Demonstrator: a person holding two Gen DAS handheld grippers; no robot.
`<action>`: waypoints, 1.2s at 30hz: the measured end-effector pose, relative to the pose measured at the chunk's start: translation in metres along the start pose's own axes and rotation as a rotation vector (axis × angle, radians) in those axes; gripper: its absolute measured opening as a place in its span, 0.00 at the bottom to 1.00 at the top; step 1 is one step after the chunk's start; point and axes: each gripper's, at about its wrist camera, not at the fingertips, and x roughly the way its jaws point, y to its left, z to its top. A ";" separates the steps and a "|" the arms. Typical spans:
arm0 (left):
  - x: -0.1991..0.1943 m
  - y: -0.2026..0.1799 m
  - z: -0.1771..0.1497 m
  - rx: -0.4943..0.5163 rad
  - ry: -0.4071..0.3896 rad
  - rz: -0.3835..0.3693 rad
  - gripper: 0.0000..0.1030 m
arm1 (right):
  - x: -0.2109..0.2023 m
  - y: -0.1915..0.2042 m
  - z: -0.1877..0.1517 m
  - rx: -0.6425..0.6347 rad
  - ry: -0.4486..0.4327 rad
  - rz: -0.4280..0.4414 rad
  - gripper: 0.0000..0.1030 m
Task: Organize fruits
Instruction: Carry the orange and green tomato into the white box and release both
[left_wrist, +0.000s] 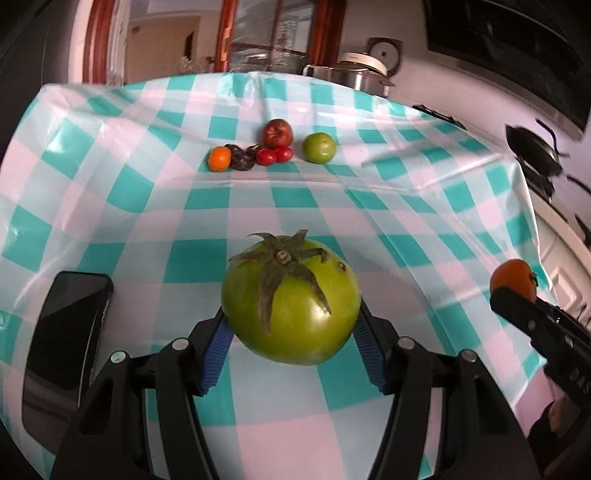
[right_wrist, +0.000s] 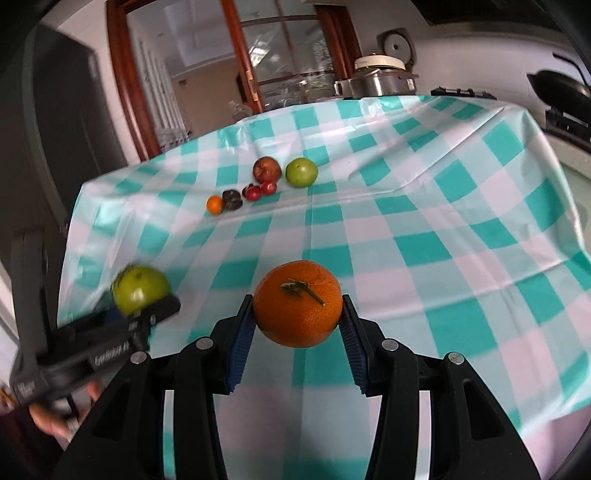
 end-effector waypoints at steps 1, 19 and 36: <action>-0.003 -0.004 -0.002 0.014 0.000 -0.003 0.60 | -0.003 -0.002 -0.004 -0.003 0.005 0.002 0.44; -0.037 -0.132 -0.044 0.412 0.018 -0.158 0.60 | -0.097 -0.088 -0.069 0.063 -0.021 -0.110 0.44; 0.005 -0.336 -0.173 1.051 0.407 -0.560 0.60 | -0.088 -0.277 -0.185 0.458 0.369 -0.550 0.44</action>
